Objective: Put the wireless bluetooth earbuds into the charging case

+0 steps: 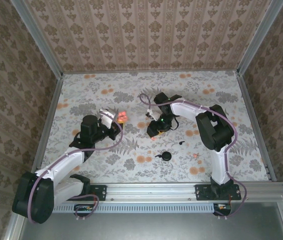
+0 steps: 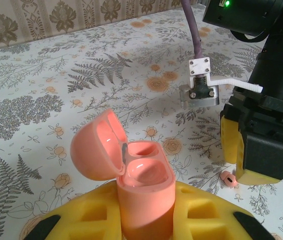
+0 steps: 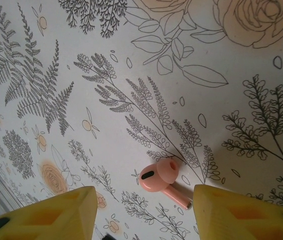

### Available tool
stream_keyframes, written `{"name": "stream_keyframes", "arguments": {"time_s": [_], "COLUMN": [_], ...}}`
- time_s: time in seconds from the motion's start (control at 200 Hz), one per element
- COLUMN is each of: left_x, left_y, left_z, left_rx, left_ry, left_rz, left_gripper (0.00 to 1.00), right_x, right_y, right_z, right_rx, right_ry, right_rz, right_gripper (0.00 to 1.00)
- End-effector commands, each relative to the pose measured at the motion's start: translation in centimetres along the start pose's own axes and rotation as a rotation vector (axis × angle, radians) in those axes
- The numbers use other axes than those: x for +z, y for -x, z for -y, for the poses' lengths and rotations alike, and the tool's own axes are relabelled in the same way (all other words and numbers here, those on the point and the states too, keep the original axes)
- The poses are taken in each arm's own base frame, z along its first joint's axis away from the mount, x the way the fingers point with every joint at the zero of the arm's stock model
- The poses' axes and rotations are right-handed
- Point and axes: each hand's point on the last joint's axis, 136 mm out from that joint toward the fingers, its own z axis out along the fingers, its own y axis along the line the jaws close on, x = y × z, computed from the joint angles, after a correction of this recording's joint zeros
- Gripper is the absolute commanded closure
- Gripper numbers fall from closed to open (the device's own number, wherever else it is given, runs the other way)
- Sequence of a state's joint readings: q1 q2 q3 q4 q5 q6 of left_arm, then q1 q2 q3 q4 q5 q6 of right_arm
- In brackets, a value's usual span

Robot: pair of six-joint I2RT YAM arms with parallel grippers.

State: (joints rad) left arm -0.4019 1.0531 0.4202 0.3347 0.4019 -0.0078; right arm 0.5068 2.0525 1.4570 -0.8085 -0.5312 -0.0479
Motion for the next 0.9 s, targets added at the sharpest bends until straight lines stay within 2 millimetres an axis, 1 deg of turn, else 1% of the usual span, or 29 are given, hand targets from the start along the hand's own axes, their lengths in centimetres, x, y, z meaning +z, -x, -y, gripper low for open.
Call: {"name": "stream_keyframes", "arguments": {"time_s": [0.0,0.135,0.305,0.45,0.745,0.895], "left_x": [-0.3,-0.2,-0.1,-0.1,-0.1,-0.2], "left_y": [-0.1,-0.2,-0.1,-0.3,-0.5,-0.4], "left_z": [-0.3,-0.3,-0.3,-0.3,-0.2,-0.3], "left_rx": [-0.013,-0.011,-0.013,-0.015,-0.016,-0.019], "left_ry": [0.014,0.009,0.006,0.007,0.004,0.007], "left_rz": [0.003,0.0,0.0,-0.004,-0.006,-0.003], "left_gripper": [0.84,0.84,0.84,0.84,0.84,0.84], "right_x": [1.1,1.4,1.5,1.4,2.2,2.4], "right_y": [-1.3,-2.1,-2.4,-2.6,-3.3,-2.9], "right_z": [-0.1,-0.1,-0.1,-0.7,-2.2,-2.8], "right_rx": [0.04,0.053,0.063,0.075,0.072,0.063], "right_ry": [0.035,0.038,0.045,0.074,0.107,0.113], "right_rz": [-0.049,-0.067,-0.075,-0.074,-0.094,-0.079], "right_gripper": [0.45,0.46,0.46,0.47,0.49,0.49]}}
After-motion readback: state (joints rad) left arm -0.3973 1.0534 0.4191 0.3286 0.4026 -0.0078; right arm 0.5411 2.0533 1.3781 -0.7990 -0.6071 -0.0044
